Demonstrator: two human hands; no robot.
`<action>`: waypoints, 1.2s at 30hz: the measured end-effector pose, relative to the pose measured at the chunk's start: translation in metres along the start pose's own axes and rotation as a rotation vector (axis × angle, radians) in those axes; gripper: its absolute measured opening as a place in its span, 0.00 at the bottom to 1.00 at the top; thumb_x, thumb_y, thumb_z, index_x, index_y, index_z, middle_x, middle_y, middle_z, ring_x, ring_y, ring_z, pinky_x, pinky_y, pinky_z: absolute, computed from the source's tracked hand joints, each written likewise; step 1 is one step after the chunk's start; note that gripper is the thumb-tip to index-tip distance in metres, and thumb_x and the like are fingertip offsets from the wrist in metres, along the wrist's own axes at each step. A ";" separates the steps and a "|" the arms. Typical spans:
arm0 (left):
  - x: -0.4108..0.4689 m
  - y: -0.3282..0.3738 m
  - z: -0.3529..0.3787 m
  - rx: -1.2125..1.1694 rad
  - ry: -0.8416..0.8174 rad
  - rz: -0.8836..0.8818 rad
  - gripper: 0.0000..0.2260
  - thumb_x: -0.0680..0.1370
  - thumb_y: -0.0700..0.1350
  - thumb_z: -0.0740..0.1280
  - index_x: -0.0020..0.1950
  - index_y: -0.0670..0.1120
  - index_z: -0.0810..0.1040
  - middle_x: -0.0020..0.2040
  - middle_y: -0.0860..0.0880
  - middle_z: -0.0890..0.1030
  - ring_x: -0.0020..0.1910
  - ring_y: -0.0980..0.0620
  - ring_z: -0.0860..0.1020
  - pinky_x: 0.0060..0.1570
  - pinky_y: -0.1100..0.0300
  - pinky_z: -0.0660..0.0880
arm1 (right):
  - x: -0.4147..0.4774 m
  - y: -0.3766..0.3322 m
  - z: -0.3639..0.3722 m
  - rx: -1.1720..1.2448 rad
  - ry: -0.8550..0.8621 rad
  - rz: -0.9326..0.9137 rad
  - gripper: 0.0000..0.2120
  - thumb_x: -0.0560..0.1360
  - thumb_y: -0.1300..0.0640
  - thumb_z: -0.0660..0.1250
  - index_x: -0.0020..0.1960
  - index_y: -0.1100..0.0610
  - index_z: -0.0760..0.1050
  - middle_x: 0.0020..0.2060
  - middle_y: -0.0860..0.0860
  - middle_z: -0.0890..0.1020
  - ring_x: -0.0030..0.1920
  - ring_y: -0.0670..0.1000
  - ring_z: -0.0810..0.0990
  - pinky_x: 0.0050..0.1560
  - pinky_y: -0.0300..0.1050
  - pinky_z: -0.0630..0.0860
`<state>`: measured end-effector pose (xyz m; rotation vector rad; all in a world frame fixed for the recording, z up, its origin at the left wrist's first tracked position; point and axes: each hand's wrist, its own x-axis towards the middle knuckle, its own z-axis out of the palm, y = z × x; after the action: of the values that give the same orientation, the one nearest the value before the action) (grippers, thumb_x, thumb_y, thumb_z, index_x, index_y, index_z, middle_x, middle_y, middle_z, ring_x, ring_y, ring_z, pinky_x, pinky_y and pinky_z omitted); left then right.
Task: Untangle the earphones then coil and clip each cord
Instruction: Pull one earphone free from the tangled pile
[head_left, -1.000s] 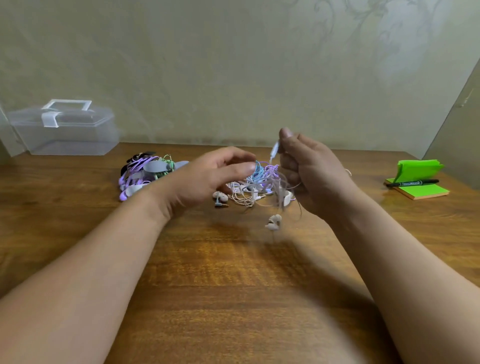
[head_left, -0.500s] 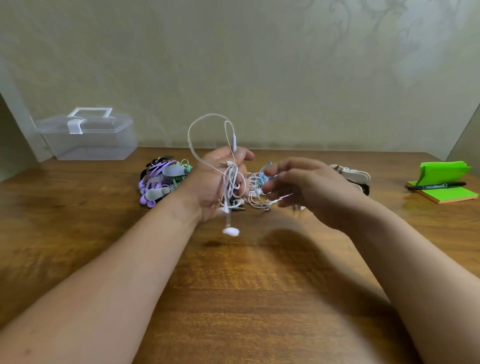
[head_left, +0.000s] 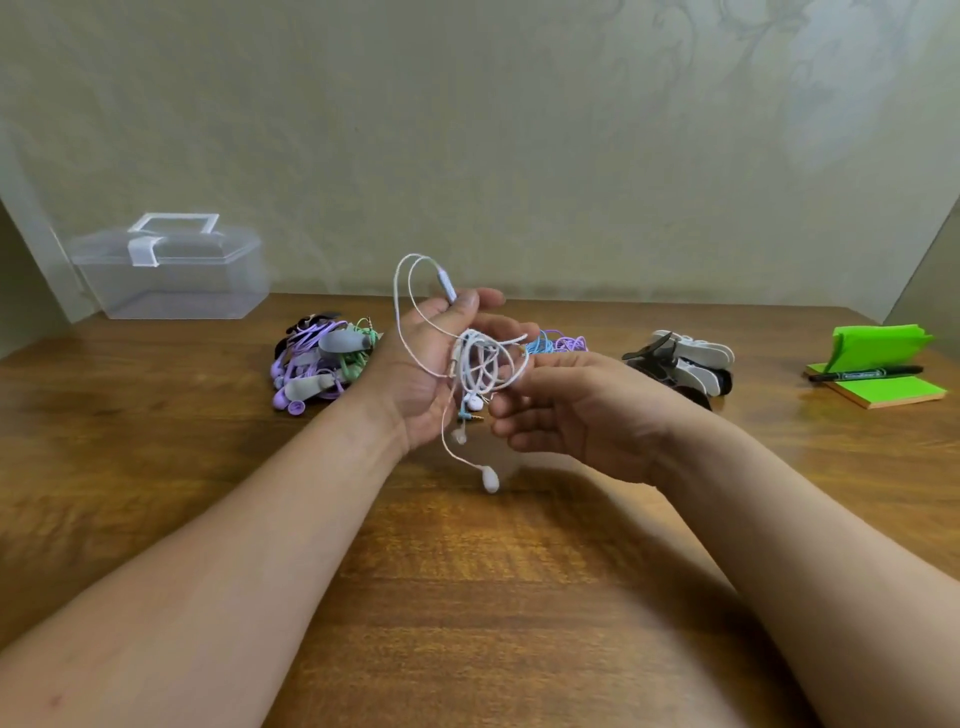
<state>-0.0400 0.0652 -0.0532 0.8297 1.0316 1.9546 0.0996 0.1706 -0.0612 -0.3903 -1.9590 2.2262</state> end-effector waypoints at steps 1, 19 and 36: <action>0.000 0.000 0.000 -0.023 -0.002 -0.027 0.11 0.87 0.43 0.57 0.62 0.38 0.74 0.45 0.40 0.85 0.48 0.43 0.86 0.43 0.50 0.85 | 0.001 0.000 -0.001 0.004 0.029 -0.012 0.07 0.81 0.59 0.67 0.55 0.61 0.81 0.46 0.58 0.85 0.45 0.53 0.85 0.50 0.46 0.81; -0.002 -0.005 0.004 0.134 0.074 -0.125 0.14 0.87 0.46 0.58 0.58 0.42 0.82 0.39 0.46 0.85 0.34 0.50 0.83 0.33 0.61 0.78 | 0.001 0.001 0.001 -1.109 0.440 -0.737 0.08 0.80 0.54 0.73 0.57 0.45 0.85 0.45 0.42 0.74 0.46 0.44 0.77 0.45 0.45 0.76; 0.003 0.003 -0.012 -0.091 -0.025 -0.076 0.14 0.79 0.42 0.53 0.38 0.44 0.74 0.32 0.46 0.68 0.40 0.45 0.76 0.45 0.54 0.76 | -0.005 -0.010 -0.012 -0.638 0.318 -0.420 0.04 0.80 0.57 0.73 0.49 0.57 0.81 0.38 0.47 0.84 0.35 0.42 0.77 0.36 0.36 0.72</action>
<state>-0.0520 0.0617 -0.0552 0.7527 0.9390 1.9072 0.1067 0.1816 -0.0526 -0.3325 -2.2592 1.1837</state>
